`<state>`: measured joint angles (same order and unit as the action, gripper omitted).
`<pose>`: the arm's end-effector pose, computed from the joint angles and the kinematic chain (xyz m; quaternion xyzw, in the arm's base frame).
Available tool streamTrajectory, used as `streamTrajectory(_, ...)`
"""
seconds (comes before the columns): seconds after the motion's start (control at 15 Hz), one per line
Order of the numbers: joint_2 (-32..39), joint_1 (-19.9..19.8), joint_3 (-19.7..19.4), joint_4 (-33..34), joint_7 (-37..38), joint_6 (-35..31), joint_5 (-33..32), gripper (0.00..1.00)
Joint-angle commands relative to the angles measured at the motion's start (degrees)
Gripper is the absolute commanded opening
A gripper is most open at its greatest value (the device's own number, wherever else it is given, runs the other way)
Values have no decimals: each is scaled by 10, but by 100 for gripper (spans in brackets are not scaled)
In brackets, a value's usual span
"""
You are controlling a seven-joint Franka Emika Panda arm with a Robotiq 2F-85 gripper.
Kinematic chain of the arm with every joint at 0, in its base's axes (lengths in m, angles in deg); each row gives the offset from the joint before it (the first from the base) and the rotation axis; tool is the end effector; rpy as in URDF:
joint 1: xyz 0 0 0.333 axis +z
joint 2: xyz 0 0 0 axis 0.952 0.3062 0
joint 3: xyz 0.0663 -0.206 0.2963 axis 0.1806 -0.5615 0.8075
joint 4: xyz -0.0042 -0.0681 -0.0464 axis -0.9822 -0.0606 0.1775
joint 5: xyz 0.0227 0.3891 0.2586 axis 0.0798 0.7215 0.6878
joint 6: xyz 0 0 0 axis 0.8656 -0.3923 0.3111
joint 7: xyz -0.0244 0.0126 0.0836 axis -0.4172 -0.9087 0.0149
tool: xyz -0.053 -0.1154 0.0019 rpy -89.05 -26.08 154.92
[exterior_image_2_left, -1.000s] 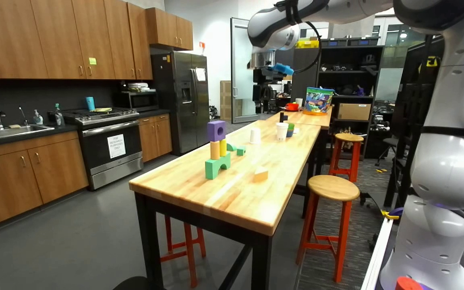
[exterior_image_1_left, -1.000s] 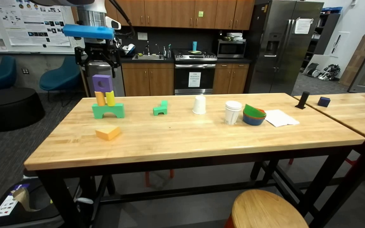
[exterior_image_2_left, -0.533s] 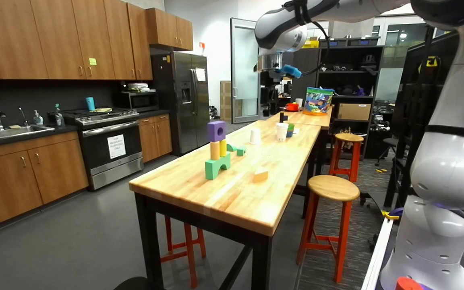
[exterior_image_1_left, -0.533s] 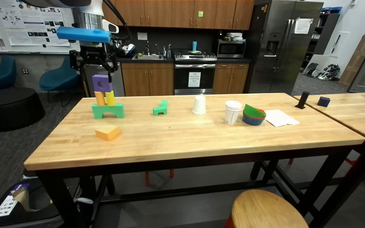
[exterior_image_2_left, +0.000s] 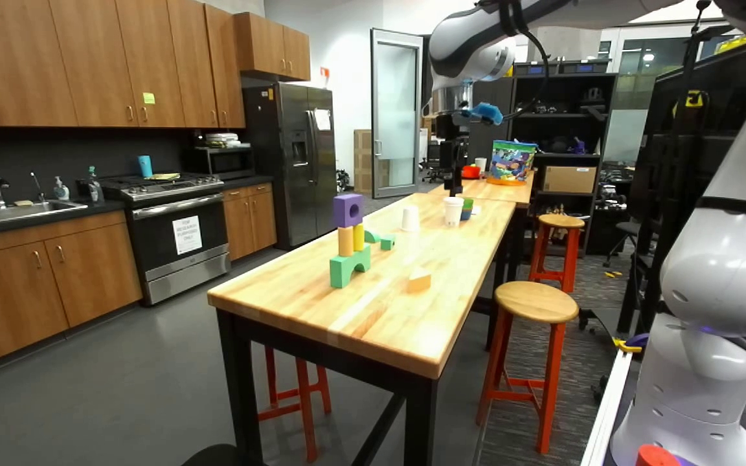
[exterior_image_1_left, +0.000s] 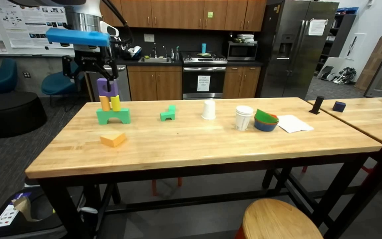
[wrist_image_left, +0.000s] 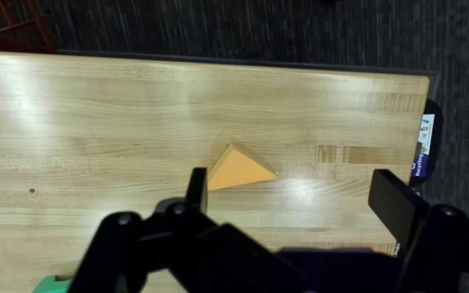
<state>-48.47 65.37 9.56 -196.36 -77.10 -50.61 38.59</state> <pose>0.5251 -0.1450 0.5455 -0.9877 -0.1476 0.0436 0.0257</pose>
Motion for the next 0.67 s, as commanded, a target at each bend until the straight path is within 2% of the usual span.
streamTrajectory(0.0,-27,7,-10,-25,-18,10,-13,100)
streamTrajectory(0.6,-48,3,-12,-99,75,-70,2,100)
